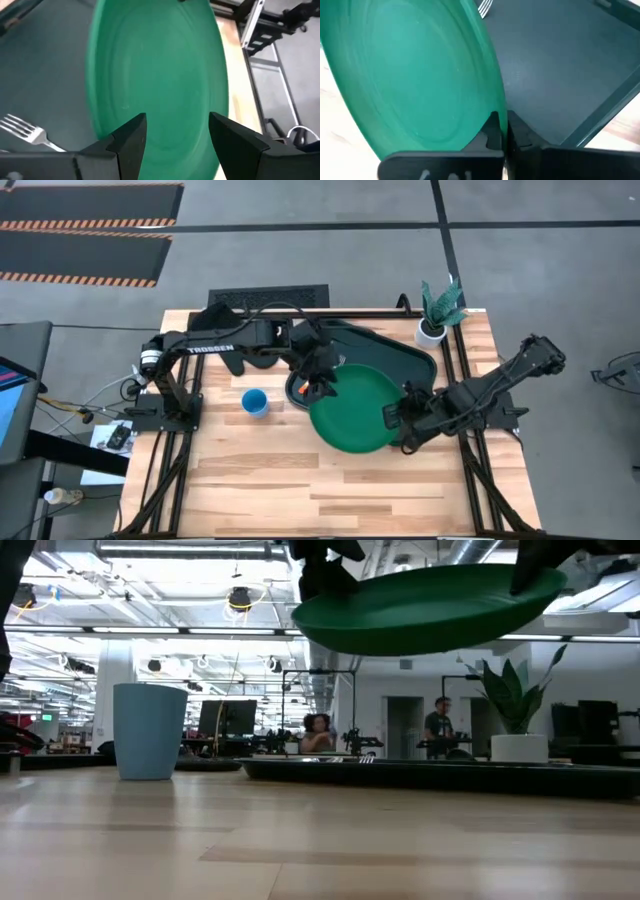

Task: Pick and place plate/cup/fork/spoon on tray
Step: Put the green plate to the right of the orange fork and orange spoon on the black serving tray

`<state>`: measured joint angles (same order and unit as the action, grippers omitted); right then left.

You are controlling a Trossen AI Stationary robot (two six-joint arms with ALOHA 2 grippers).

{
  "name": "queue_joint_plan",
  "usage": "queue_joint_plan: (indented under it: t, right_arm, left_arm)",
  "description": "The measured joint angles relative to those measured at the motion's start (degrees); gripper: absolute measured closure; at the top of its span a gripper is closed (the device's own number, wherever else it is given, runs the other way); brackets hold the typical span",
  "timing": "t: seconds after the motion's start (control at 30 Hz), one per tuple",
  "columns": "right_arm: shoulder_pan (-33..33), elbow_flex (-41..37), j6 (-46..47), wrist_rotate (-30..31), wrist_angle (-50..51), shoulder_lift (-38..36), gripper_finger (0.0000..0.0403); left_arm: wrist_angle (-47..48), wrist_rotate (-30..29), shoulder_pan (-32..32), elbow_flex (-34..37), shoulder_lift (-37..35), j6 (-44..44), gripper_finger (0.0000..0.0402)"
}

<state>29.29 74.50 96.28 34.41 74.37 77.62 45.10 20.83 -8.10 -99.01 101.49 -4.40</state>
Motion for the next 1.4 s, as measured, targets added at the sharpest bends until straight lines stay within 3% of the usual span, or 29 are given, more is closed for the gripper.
queue_joint_plan:
  t: [0.33,0.67,0.87,1.0,1.23,1.4]
  right_arm:
    - [-0.14,0.02,-0.53,-1.31,0.61,0.42,0.0399]
    - [-0.14,0.02,-0.44,-1.33,-1.22,0.42,0.0399]
    - [-1.75,-1.71,-0.56,-2.01,1.43,0.31,0.0400]
    - [-8.45,-6.40,-5.16,-6.77,4.27,-3.12,0.0400]
    - [-24.53,-22.71,-17.99,-15.94,-8.40,-18.87,0.0400]
    - [-36.42,-31.82,-25.07,-25.97,-12.45,-29.23,0.0400]
  left_arm:
    - [-1.34,3.69,-0.02,-2.96,-1.86,-2.59,0.0194]
    - [3.11,-5.14,-0.02,-3.22,-7.86,1.23,0.0194]
    - [4.68,-6.18,-0.02,-3.22,-10.71,1.57,0.0194]
    - [4.80,-6.22,-0.02,-3.22,-12.84,1.51,0.0194]
    - [5.78,-6.24,-0.02,-3.22,-15.09,1.25,0.0194]
    - [6.50,-6.27,-0.04,-3.22,-16.25,1.77,0.0194]
